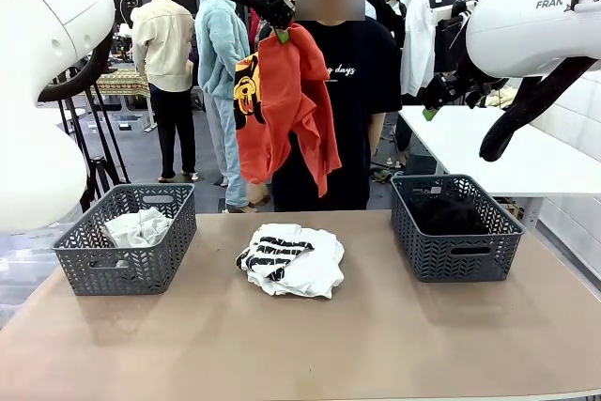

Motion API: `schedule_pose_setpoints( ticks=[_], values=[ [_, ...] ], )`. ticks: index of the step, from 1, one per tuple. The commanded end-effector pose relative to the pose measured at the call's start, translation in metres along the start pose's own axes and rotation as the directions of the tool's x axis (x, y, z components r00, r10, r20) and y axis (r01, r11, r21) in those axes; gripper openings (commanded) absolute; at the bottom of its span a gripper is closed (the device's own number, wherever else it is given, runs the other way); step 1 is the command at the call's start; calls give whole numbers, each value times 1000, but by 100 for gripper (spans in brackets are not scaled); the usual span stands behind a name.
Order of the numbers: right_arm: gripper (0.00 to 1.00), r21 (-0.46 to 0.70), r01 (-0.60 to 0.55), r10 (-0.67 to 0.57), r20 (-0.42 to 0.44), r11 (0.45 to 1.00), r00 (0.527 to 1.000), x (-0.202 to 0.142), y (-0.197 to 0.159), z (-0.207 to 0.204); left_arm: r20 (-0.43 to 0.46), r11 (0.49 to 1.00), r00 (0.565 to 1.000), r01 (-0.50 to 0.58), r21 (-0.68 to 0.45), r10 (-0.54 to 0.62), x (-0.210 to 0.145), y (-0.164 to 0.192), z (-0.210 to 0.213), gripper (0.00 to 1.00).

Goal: Sort the tops and bottoms.
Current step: Sort the clothes according to human instructions.

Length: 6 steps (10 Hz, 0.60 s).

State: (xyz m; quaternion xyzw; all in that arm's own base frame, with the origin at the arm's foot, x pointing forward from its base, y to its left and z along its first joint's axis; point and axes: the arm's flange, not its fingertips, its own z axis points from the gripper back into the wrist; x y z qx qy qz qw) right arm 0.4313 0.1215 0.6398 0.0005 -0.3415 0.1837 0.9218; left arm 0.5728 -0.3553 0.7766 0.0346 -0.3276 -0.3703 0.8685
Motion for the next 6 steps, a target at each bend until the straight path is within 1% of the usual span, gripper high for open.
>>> schedule_pose_setpoints(
  ticks=[1,6],
  values=[
    [100,-19,-4,4,-7,1000,1000,0,1,-1,17,1000,1000,-10,1,10,1,0,6,0],
    [100,-19,-4,4,-7,1000,1000,0,1,-1,17,1000,1000,-10,1,10,1,0,6,0]
  ],
)
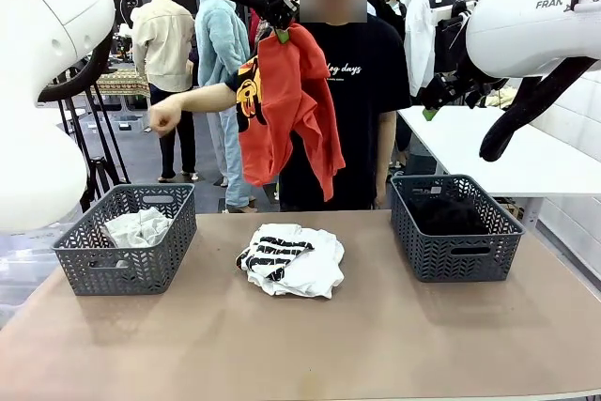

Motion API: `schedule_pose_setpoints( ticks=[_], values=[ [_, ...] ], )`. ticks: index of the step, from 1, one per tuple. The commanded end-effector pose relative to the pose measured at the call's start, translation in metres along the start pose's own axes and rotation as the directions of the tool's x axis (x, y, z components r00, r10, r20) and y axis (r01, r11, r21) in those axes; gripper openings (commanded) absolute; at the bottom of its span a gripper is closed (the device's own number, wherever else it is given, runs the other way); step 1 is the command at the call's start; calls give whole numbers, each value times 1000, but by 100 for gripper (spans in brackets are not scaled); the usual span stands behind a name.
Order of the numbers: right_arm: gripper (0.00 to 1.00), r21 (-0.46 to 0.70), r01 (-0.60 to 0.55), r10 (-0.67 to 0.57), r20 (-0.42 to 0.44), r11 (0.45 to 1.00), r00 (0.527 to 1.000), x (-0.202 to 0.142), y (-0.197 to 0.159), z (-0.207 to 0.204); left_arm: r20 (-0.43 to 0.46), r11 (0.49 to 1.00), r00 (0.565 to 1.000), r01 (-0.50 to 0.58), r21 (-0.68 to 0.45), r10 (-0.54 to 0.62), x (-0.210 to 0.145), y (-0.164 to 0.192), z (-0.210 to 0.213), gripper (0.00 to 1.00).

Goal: Sort the tops and bottoms.
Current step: Sort the clothes according to human instructions.

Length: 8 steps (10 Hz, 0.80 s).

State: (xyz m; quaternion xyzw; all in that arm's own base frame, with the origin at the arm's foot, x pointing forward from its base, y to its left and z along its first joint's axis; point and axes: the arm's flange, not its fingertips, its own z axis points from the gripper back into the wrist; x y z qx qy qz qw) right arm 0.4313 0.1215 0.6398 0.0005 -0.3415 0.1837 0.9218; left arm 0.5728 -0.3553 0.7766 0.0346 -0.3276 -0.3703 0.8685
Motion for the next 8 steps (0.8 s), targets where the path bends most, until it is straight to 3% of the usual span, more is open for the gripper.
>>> schedule_pose_setpoints(
  ticks=[1,8],
  values=[
    [100,-19,-4,4,-7,1000,1000,0,1,-1,17,1000,1000,-10,1,10,1,0,6,0],
    [100,-19,-4,4,-7,1000,1000,0,1,-1,17,1000,1000,-10,1,10,1,0,6,0]
  ],
)
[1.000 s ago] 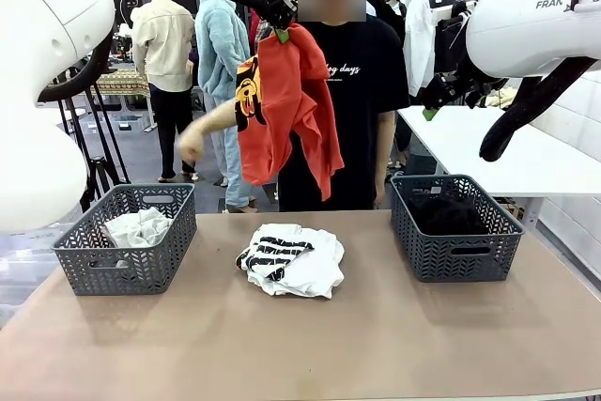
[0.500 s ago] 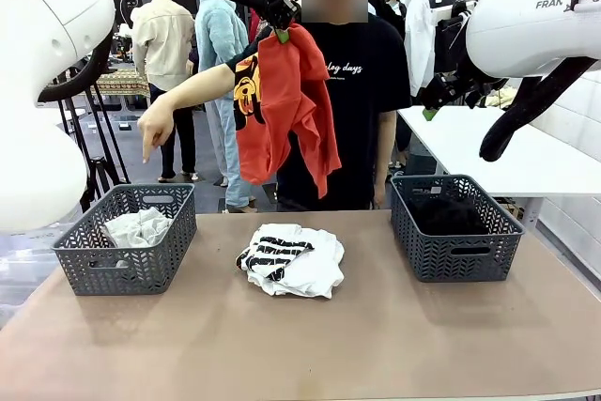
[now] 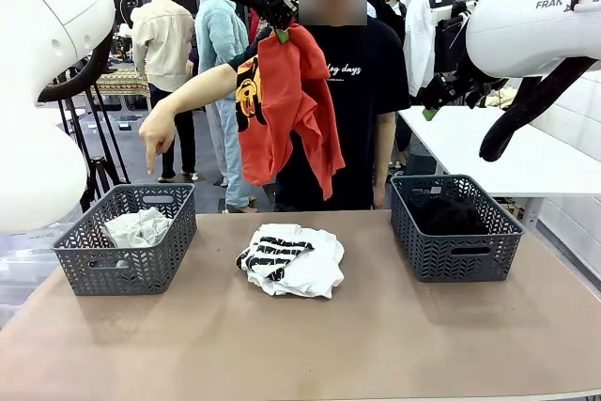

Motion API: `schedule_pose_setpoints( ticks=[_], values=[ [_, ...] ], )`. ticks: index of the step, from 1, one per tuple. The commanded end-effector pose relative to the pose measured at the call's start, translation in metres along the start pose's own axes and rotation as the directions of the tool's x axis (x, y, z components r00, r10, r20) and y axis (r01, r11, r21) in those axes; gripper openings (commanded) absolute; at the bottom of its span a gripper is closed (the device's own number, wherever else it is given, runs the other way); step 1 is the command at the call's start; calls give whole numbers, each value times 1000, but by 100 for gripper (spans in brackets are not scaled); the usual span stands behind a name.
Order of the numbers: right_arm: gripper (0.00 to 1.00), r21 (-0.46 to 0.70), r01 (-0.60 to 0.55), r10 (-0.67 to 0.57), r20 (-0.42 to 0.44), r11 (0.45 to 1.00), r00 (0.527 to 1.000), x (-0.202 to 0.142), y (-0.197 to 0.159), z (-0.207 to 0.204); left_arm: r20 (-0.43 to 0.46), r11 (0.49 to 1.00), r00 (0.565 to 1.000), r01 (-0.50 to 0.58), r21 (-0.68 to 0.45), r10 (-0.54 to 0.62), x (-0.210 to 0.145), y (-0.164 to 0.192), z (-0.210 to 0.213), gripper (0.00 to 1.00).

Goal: Sort the tops and bottoms.
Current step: Sort the clothes according to human instructions.

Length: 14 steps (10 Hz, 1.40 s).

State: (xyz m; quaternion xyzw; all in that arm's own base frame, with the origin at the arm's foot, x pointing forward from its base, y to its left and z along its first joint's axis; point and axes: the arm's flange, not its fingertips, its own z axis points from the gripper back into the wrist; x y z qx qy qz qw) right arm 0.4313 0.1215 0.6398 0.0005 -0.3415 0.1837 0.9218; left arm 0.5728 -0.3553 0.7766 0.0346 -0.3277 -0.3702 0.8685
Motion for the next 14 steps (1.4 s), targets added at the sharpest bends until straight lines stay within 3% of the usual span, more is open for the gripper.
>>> schedule_pose_setpoints(
  ticks=[1,5,7,9,10,14],
  values=[
    [100,-19,-4,4,-7,1000,1000,0,1,-1,17,1000,1000,-9,1,9,1,0,6,0],
    [100,-19,-4,4,-7,1000,1000,0,1,-1,0,1000,1000,0,0,0,0,0,0,0],
    [100,-19,-4,4,-7,1000,1000,0,1,-1,19,999,1000,25,-35,-24,-27,24,31,0],
    [100,-19,-4,4,-7,1000,1000,0,1,-1,12,999,1000,-17,38,17,-55,56,62,0],
    [100,-19,-4,4,-7,1000,1000,0,1,-1,-2,999,1000,11,53,-11,-71,73,75,0],
    [100,-19,-4,4,-7,1000,1000,0,1,-1,-158,996,987,26,84,-12,-140,123,85,0]
  ],
)
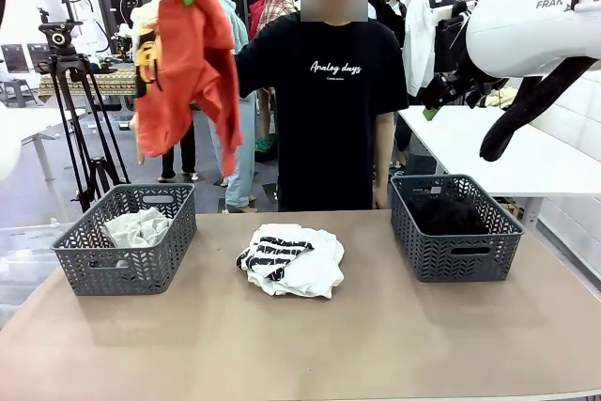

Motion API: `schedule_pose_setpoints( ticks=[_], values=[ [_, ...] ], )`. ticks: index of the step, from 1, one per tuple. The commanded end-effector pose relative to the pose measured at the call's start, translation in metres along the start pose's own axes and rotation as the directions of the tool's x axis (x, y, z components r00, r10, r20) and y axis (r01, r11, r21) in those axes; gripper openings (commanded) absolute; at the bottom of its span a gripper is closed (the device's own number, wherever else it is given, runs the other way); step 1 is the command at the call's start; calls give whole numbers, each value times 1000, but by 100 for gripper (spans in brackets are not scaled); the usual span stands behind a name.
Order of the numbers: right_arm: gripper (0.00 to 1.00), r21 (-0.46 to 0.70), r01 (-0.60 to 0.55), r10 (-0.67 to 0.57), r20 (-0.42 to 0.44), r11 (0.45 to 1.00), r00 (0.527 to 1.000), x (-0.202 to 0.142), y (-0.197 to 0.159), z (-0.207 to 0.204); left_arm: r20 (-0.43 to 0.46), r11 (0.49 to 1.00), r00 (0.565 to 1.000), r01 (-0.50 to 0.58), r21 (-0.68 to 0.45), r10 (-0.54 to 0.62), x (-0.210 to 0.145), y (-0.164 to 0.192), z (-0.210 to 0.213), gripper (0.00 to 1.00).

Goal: Sort the tops and bottoms.
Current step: Sort the clothes according to human instructions.

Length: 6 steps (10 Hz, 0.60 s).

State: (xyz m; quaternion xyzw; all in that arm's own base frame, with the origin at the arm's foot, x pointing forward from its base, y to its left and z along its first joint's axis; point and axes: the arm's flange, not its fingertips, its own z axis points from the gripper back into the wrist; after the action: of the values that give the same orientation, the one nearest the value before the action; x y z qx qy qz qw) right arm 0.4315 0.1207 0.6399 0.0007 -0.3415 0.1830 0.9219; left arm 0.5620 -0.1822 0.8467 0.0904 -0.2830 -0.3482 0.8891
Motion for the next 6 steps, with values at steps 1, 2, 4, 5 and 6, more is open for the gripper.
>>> schedule_pose_setpoints(
  ticks=[1,2,4,5,6],
  values=[
    [100,-19,-5,5,-7,1000,1000,0,1,-1,-85,998,996,-17,62,22,-74,-1,-26,0],
    [100,-19,-5,5,-7,1000,1000,0,1,-1,-155,992,984,-70,101,85,-94,13,-35,0],
    [100,-19,-5,5,-7,1000,1000,0,1,-1,-121,980,987,-78,181,101,-91,24,-17,0],
    [100,-19,-5,5,-7,1000,1000,0,1,-1,-153,994,984,-74,81,86,-39,51,-18,0],
    [100,-19,-5,5,-7,1000,1000,0,1,-1,-153,994,984,-74,81,86,-39,51,-18,0]
  ],
)
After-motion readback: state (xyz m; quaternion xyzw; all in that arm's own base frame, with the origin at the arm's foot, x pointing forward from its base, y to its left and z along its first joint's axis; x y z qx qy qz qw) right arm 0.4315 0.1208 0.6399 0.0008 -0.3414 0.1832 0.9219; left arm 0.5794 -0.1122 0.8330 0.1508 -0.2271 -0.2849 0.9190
